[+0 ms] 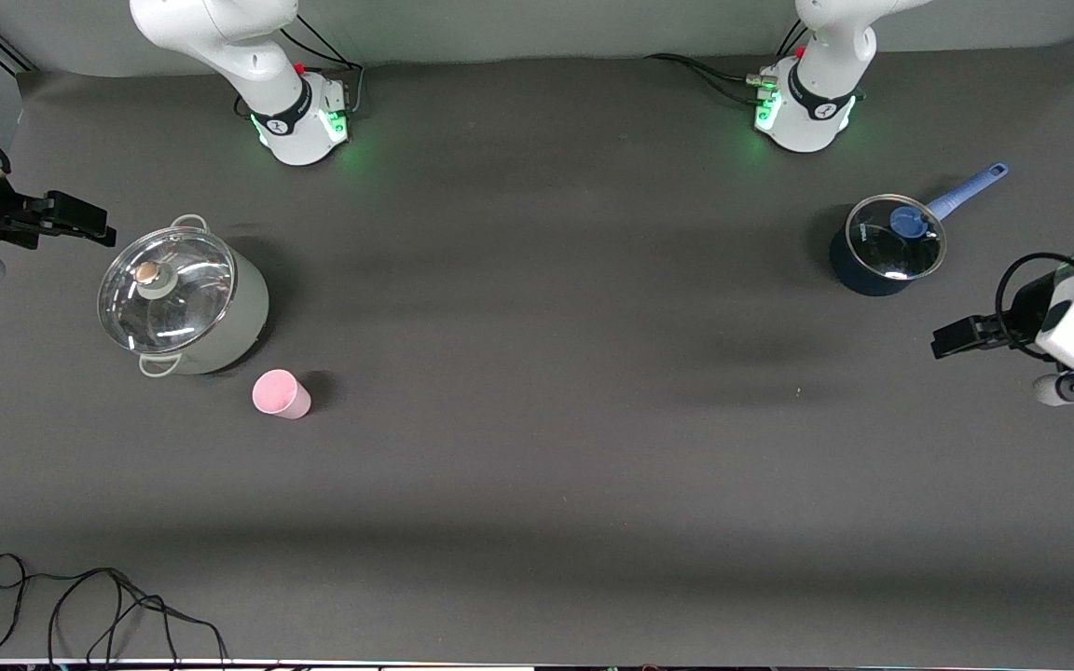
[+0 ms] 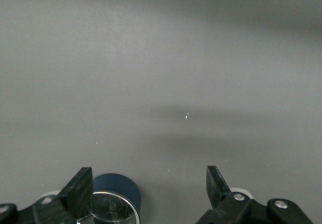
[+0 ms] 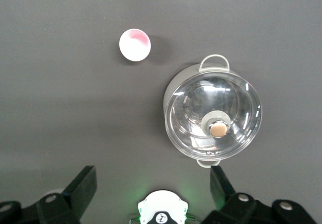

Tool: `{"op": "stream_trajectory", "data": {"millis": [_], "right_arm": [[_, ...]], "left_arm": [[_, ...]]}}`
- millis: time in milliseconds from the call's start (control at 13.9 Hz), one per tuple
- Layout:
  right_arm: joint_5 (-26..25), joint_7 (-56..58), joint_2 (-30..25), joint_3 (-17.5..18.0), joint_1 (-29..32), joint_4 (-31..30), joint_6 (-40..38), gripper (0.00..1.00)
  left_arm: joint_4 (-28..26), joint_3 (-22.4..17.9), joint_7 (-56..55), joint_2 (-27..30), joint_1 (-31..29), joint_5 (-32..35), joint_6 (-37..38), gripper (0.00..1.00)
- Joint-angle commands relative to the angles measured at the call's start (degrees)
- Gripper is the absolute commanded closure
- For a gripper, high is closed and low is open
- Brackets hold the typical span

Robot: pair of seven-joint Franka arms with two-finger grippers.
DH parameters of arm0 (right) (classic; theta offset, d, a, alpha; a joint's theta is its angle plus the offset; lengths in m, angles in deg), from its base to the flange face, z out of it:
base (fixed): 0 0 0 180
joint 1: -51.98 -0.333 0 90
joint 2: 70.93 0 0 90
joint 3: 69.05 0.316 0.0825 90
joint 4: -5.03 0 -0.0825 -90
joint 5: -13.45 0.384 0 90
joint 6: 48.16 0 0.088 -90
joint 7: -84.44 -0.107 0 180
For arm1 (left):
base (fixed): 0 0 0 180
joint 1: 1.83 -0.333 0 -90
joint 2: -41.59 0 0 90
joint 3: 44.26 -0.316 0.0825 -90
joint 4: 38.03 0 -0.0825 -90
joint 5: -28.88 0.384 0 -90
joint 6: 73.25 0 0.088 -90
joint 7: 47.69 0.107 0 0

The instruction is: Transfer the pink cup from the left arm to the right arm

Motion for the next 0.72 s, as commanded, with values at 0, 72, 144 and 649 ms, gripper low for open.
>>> {"op": "stream_trajectory", "data": {"millis": [0, 72, 144, 649], "right_arm": [[-1.23, -0.71, -0.35, 2.16, 2.18, 0.71, -1.21, 0.00], [-1.23, -0.36, -0.88, 5.22, 5.25, 0.27, -1.12, 0.00], [-1.15, -0.01, -2.02, 5.78, 5.89, -1.04, -0.17, 0.00], [-0.62, -0.01, -7.82, 6.13, 6.34, -7.73, 4.94, 0.00]], "left_arm": [[-1.94, 0.22, 0.32, 3.43, 1.00, 0.74, 0.62, 0.00], [-2.91, 0.22, 0.32, 4.66, 1.09, 0.47, 0.27, 0.00], [-4.22, 0.22, 0.23, 5.80, 1.09, 0.21, -0.26, 0.00], [-4.15, -12.84, 0.49, 7.57, 15.28, -0.58, 0.44, 0.00]]}}
